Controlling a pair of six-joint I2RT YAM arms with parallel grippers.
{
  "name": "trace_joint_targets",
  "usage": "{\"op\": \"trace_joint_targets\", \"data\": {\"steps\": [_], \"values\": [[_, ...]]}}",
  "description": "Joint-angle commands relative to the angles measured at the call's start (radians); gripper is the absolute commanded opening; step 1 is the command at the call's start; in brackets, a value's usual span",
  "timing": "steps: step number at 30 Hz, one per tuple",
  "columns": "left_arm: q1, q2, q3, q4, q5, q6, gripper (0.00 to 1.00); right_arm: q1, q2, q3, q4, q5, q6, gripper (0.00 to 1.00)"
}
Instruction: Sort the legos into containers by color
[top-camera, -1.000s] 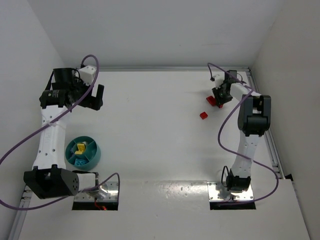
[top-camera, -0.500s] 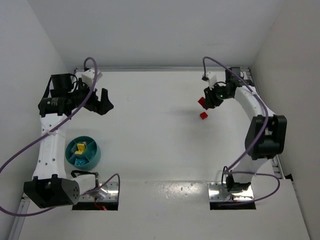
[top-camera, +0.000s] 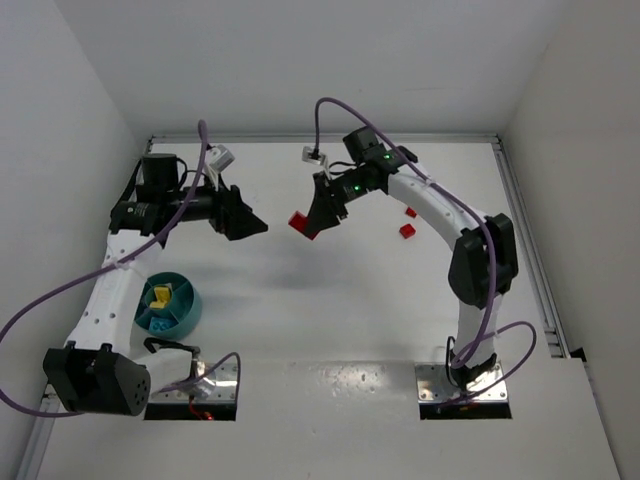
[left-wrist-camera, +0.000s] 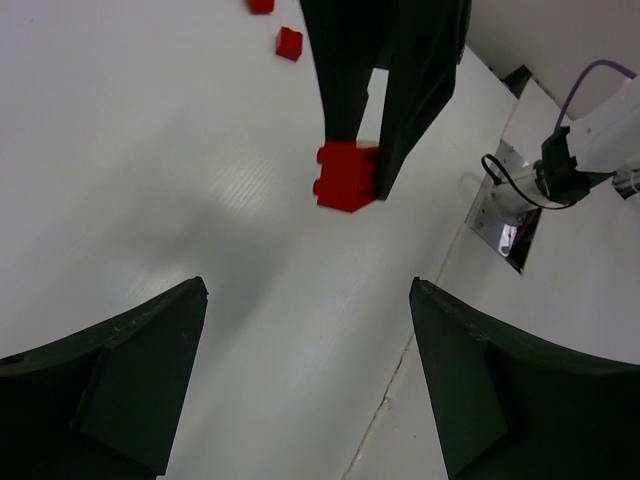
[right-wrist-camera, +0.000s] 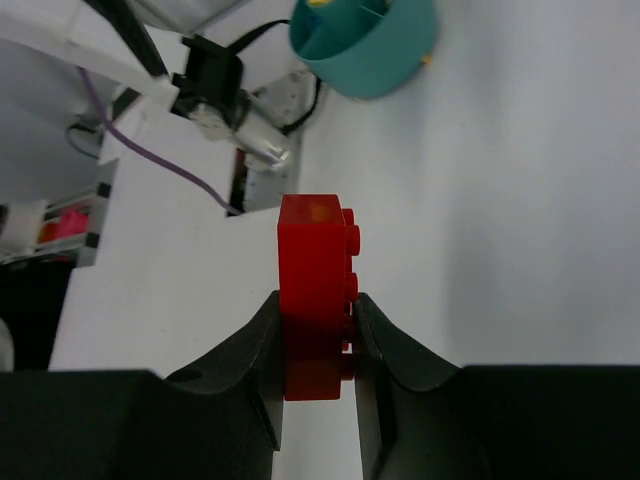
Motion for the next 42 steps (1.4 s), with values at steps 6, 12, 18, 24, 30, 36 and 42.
{"op": "trace_joint_targets", "data": {"steps": [6, 12, 18, 24, 30, 36, 42], "values": [[-0.082, -0.008, -0.036, 0.124, 0.023, -0.073, 0.88, 0.073, 0.023, 0.087, 0.088, -0.142, 0.172, 0.01], [-0.116, 0.011, -0.036, 0.133, 0.012, -0.073, 0.88, 0.118, 0.023, 0.087, 0.123, -0.142, 0.201, 0.01], [-0.145, 0.021, -0.036, 0.144, 0.077, -0.073, 0.83, 0.145, 0.023, 0.097, 0.132, -0.142, 0.201, 0.01], [-0.145, 0.021, -0.045, 0.153, 0.170, -0.073, 0.56, 0.145, 0.013, 0.097, 0.132, -0.113, 0.187, 0.01], [-0.145, 0.012, -0.079, 0.129, 0.210, -0.047, 0.15, 0.145, -0.011, 0.077, 0.132, -0.070, 0.178, 0.01], [-0.145, -0.009, -0.079, 0.073, 0.134, -0.001, 0.12, 0.145, -0.077, 0.011, 0.218, -0.003, 0.212, 0.14], [-0.095, -0.043, -0.053, 0.018, -0.023, 0.050, 0.07, 0.135, -0.118, 0.023, 0.087, 0.042, 0.100, 0.86]]}}
